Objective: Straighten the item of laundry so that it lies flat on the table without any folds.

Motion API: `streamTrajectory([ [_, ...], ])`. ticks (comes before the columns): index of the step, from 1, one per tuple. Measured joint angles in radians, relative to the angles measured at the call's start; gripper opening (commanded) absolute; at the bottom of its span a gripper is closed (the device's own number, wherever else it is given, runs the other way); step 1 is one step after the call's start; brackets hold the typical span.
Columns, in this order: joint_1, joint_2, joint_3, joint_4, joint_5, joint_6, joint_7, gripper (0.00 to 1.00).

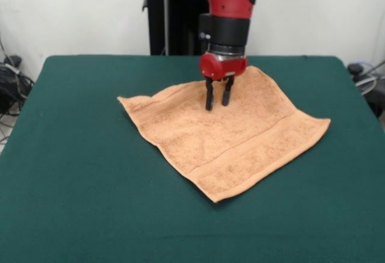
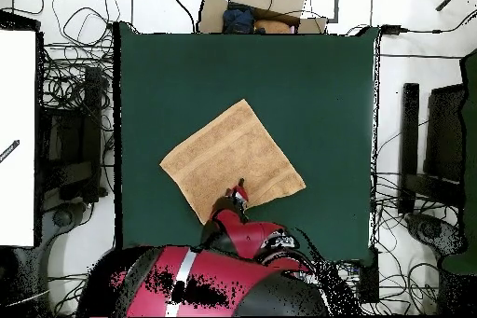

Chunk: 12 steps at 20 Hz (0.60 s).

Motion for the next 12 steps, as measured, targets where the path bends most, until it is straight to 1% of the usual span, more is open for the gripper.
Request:
streamTrajectory([
  [2, 0.001, 0.011, -0.013, 0.014, -0.006, -0.063, 0.000, 1.00],
  [3, 0.002, 0.015, -0.016, 0.014, -0.006, -0.074, 0.000, 1.00],
  [12, 0.010, 0.017, -0.022, 0.014, -0.006, -0.082, 0.000, 1.00],
])
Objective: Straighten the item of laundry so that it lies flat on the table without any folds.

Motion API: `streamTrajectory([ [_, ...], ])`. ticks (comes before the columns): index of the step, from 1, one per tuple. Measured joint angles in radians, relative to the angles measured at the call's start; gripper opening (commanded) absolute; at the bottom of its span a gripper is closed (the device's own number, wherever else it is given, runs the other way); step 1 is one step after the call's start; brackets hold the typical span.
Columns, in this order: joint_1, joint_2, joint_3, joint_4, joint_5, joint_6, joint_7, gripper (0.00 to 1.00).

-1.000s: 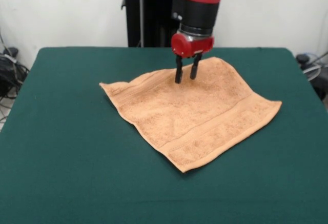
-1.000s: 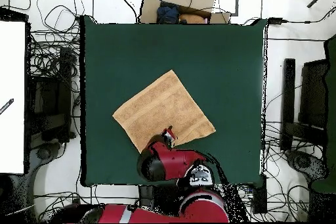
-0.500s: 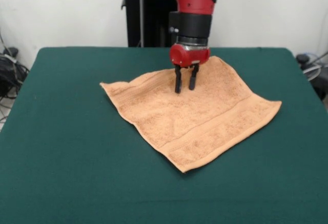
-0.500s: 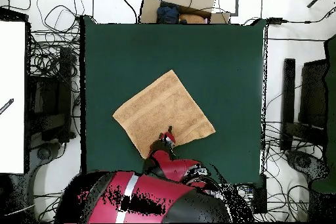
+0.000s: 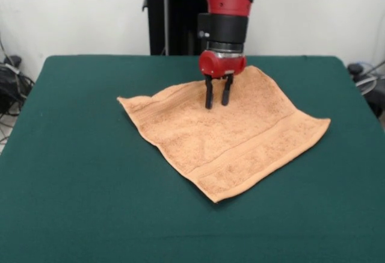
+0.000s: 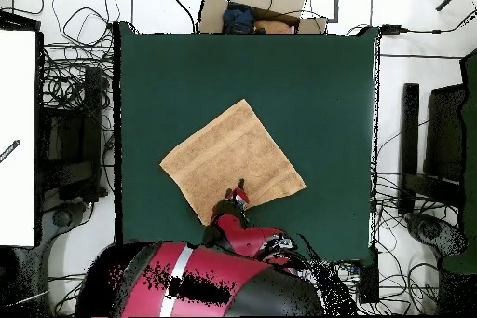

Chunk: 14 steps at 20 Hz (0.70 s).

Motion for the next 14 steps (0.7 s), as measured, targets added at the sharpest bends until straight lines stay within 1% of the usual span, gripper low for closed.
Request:
streamTrajectory([
  [3, 0.000, -0.007, 0.000, 0.001, 0.000, 0.012, 0.000, 1.00],
  [5, 0.000, -0.027, 0.002, 0.003, 0.000, 0.055, 0.000, 1.00],
  [9, -0.002, -0.097, 0.010, 0.004, 0.004, 0.218, 0.000, 1.00],
  [12, -0.010, -0.169, 0.020, 0.005, 0.007, 0.389, 0.000, 1.00],
  [14, -0.018, -0.200, 0.027, 0.006, 0.007, 0.455, 0.000, 1.00],
])
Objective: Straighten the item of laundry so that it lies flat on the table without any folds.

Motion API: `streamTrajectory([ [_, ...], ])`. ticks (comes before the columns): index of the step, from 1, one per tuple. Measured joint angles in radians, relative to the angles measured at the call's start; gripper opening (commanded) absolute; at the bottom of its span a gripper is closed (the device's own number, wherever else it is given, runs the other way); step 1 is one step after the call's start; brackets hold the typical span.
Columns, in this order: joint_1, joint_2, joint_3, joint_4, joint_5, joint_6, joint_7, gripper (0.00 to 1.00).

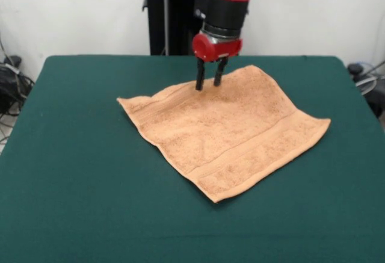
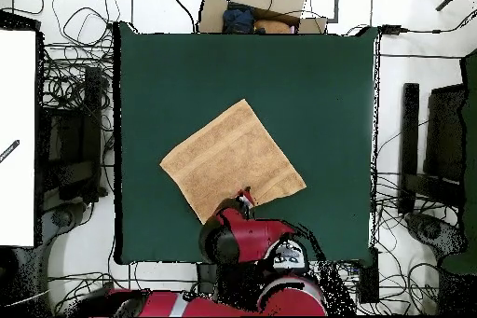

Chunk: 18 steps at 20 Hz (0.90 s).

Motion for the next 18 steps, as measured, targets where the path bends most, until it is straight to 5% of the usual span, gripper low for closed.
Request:
streamTrajectory([
  [10, -0.030, -0.152, 0.044, 0.005, 0.016, 0.168, 0.000, 1.00],
  [18, 0.106, -0.162, 0.025, 0.005, 0.057, 0.168, 0.000, 1.00],
])
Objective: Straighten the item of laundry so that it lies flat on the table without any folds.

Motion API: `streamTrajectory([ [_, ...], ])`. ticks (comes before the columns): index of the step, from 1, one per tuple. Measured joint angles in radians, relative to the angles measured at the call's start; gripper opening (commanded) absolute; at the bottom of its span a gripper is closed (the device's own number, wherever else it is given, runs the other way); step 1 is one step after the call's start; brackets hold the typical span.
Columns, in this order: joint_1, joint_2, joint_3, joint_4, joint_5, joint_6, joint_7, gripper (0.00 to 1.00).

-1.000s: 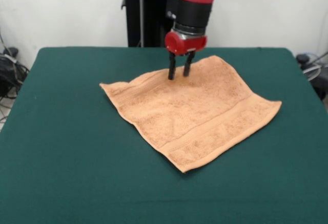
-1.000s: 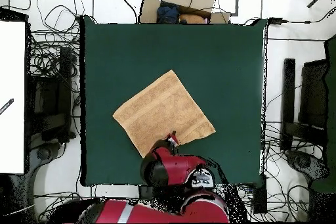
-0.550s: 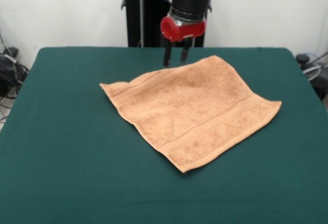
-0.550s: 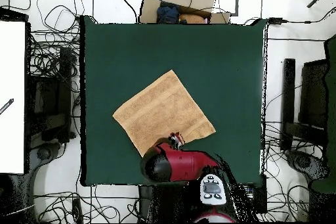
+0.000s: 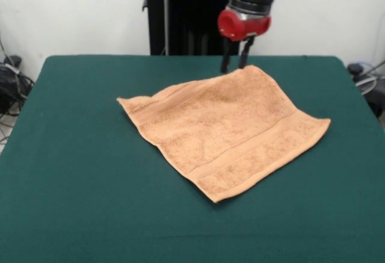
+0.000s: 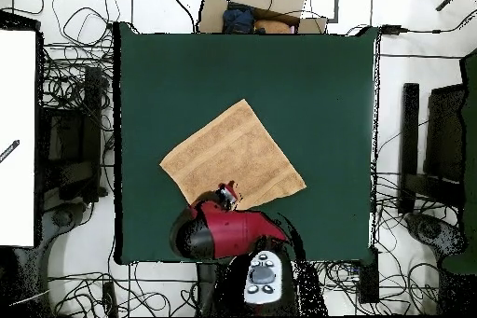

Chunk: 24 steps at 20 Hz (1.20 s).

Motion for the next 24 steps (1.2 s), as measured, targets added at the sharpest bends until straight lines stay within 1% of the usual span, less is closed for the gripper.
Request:
streamTrajectory([
  [4, 0.044, 0.017, -0.004, 0.000, 0.001, -0.016, 0.000, 1.00],
  [10, 0.049, 0.047, -0.015, 0.000, 0.001, -0.077, 0.000, 1.00],
  [13, 0.032, 0.066, -0.017, 0.005, 0.001, -0.131, 0.000, 1.00],
  [14, 0.014, 0.078, -0.016, 0.011, 0.001, -0.169, 0.000, 1.00],
  [18, -0.036, 0.106, -0.014, 0.024, -0.008, -0.256, 0.000, 1.00],
  [20, -0.070, 0.137, -0.014, 0.028, -0.019, -0.328, 0.000, 1.00],
  [24, -0.088, 0.186, -0.014, 0.034, -0.020, -0.406, 0.000, 1.00],
])
